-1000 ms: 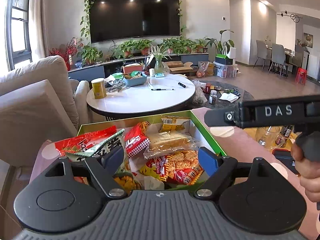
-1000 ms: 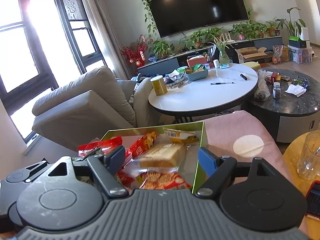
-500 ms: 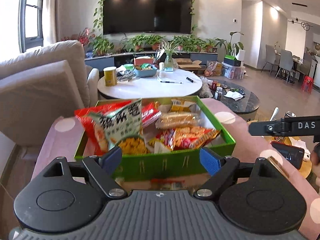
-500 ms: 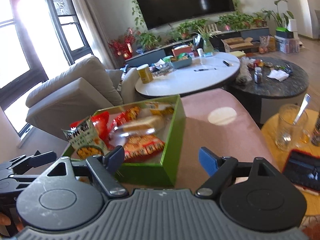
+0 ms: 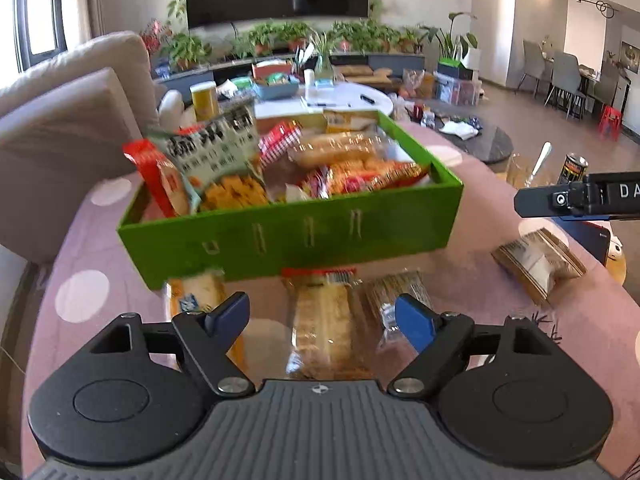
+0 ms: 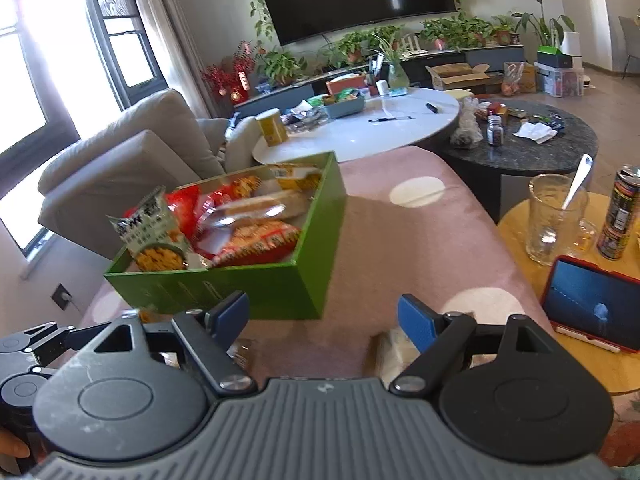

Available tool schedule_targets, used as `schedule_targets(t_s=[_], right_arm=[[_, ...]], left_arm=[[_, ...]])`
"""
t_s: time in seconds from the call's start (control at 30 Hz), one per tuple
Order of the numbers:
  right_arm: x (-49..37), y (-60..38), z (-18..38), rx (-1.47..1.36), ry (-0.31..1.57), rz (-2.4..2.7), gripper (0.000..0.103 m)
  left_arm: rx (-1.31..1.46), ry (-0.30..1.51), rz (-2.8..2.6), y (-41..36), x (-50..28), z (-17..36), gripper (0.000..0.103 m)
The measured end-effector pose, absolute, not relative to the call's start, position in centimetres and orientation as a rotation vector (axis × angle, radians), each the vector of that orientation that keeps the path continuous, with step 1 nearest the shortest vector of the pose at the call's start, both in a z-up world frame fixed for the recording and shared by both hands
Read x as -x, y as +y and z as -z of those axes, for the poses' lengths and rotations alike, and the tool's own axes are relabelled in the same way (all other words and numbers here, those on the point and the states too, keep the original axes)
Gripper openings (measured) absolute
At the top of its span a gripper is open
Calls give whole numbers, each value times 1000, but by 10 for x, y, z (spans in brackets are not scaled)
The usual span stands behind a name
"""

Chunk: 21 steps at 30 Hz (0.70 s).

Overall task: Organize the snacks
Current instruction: 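Move the right gripper to the brown paper cookie bag and grasp it, then lift the brown bag with the right gripper while the left gripper grasps a clear bread bag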

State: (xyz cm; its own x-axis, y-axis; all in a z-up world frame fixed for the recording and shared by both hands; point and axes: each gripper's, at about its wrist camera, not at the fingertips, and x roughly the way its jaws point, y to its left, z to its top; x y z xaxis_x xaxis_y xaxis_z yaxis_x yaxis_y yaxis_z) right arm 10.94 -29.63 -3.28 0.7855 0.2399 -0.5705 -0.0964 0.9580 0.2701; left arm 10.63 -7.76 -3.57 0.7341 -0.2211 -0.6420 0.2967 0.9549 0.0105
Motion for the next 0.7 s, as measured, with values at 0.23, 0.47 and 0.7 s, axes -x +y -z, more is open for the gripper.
schedule_targets(t_s=[0.23, 0.47, 0.7], right_arm=[[-115, -313, 53, -226, 694, -108, 64], [-121, -317, 77, -179, 761, -22, 73], [-116, -304, 81, -206, 799, -145, 74]], left_arm=[[-113, 734, 277, -83, -116, 48, 77], [-116, 749, 293, -89, -121, 54, 77], [-101, 756, 305, -88, -121, 53, 72]])
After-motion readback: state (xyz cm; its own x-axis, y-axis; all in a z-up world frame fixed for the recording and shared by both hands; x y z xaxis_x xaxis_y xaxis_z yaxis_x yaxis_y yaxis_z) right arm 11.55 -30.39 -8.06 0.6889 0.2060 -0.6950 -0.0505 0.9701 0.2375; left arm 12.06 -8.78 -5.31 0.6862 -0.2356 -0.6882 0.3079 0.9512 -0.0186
